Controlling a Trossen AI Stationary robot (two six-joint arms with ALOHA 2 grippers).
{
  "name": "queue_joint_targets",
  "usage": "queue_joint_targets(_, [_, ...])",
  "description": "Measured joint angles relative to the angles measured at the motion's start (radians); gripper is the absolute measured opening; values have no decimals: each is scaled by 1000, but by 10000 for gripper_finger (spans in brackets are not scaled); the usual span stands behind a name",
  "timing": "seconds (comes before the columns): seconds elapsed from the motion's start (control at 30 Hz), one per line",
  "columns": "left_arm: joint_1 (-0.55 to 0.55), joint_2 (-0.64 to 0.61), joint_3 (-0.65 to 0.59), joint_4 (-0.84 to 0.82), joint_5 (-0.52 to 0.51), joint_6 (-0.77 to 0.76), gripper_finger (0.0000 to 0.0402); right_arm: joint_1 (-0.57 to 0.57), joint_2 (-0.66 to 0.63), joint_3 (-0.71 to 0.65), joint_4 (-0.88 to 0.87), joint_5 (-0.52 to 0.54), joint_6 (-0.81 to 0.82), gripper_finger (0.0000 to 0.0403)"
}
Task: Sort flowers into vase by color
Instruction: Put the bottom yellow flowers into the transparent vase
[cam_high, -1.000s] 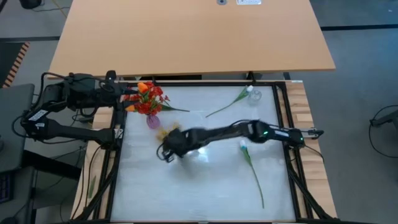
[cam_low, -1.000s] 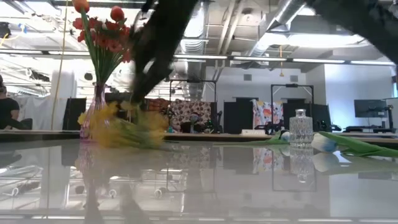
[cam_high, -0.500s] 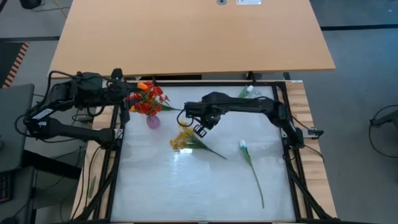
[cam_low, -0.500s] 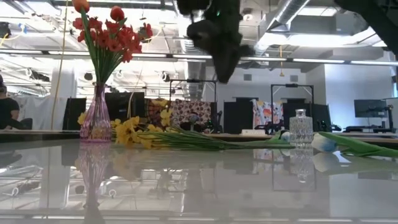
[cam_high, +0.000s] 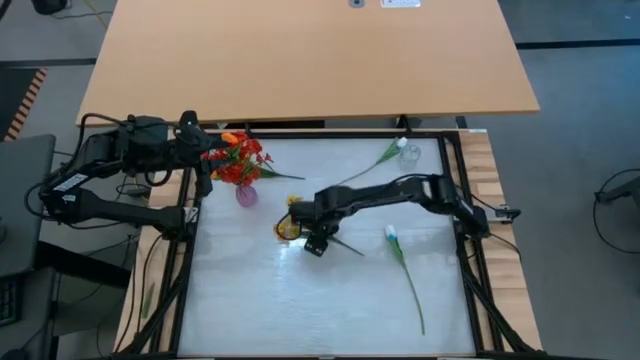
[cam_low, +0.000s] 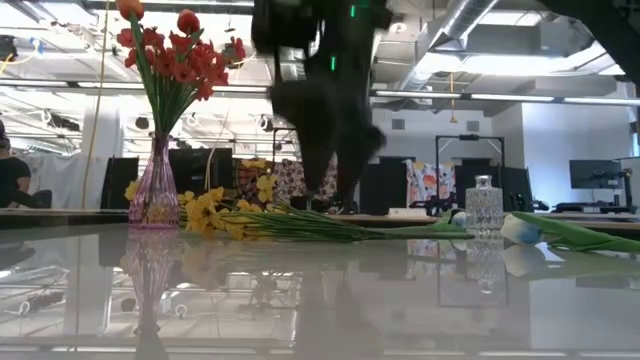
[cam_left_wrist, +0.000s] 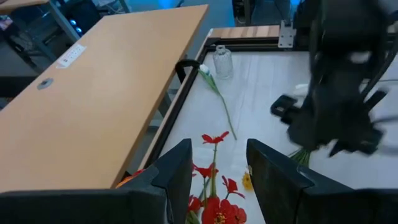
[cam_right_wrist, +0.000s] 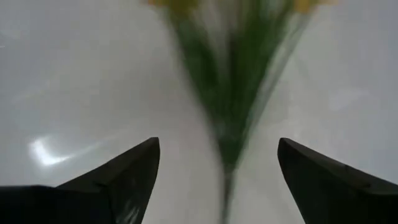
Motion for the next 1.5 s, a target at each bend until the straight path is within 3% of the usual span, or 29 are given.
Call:
queue_joint_targets(0.13, [0, 6, 0, 5, -14, 2, 142, -2, 46, -39, 49, 94, 24, 348])
queue_joint_targets(0.37, [0, 24, 0, 1, -6, -37, 142, 5, 113, -31, 118, 88, -7, 311])
queue_joint_targets(0.5, [0, 33, 0, -4, -7, -61, 142, 21, 119, -31, 108, 84, -22, 230])
queue_joint_targets(0.67, [0, 31, 0, 1, -14, -73, 142, 27, 94, -36, 62, 63, -44, 47])
queue_joint_targets(0.8, [0, 31, 0, 6, -55, -100, 142, 10, 20, -35, 27, 18, -102, 32])
queue_joint_targets(0.9, [0, 31, 0, 8, -78, -132, 142, -14, -92, -92, 28, 57, -164, 32])
queue_joint_targets(1.03, [0, 31, 0, 25, -94, -187, 142, -102, -340, -356, 211, 85, -191, 32])
queue_joint_targets(1.27, [0, 32, 0, 119, -112, -224, 142, -384, -896, -933, 795, 97, -237, 32])
queue_joint_targets(1.4, [0, 32, 0, 190, -168, -237, 142, -525, -1148, -1125, 1070, 101, -383, 32])
queue_joint_targets(1.5, [0, 32, 0, 248, -195, -266, 142, -637, -1273, -1225, 1182, 203, -508, 32])
